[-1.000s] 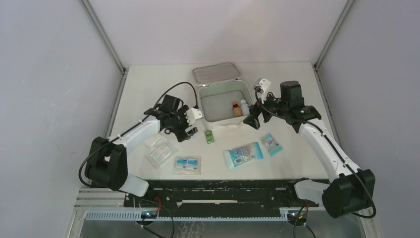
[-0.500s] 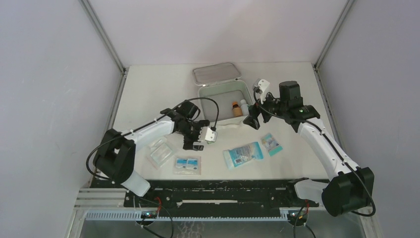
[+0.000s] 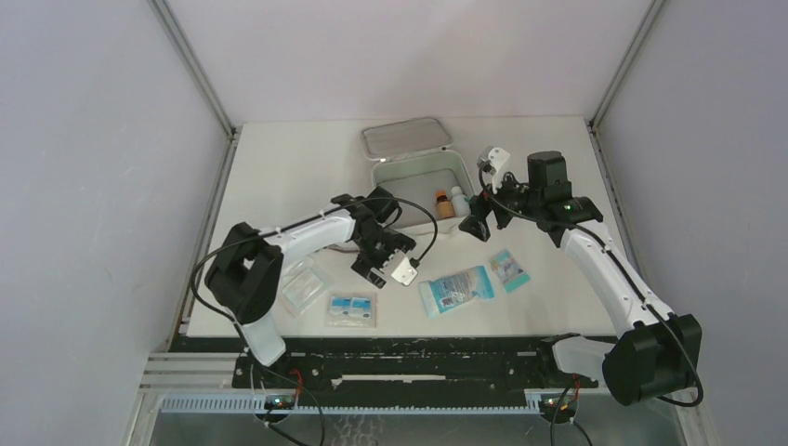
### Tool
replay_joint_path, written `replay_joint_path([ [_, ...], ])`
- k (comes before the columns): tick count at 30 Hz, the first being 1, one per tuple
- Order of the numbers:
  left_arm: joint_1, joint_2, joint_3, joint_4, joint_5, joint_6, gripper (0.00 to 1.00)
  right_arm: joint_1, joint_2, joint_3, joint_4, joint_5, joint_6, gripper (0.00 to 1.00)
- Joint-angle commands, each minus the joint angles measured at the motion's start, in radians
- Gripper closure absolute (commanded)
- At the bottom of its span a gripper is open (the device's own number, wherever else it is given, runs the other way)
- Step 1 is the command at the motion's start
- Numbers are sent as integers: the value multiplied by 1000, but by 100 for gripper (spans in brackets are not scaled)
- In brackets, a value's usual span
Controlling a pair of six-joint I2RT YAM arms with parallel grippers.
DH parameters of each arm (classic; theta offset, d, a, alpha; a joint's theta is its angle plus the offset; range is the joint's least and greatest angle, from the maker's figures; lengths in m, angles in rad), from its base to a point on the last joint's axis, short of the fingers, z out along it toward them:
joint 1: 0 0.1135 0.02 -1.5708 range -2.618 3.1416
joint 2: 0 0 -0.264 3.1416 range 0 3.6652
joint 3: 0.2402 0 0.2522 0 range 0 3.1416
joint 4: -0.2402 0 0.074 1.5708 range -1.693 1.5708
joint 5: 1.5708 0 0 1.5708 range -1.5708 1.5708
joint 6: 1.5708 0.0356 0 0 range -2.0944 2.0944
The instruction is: Organize the medicine kit
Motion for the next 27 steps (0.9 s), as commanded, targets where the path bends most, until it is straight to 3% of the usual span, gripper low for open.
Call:
replay_joint_path([
  [1,-24,49,102,-41,-44,119,11,-9,-29,14,15,-18,-16,6],
  [15,-64,230,267,-114,-164,186,23,-20,-31,14,10,-26,-22,6],
  [22,-69,271,296,-141,-187,168,38,-27,-35,14,8,-31,-24,6],
  [27,-74,275,288,-113,-141,51,48,-29,-42,14,8,-32,-25,6],
])
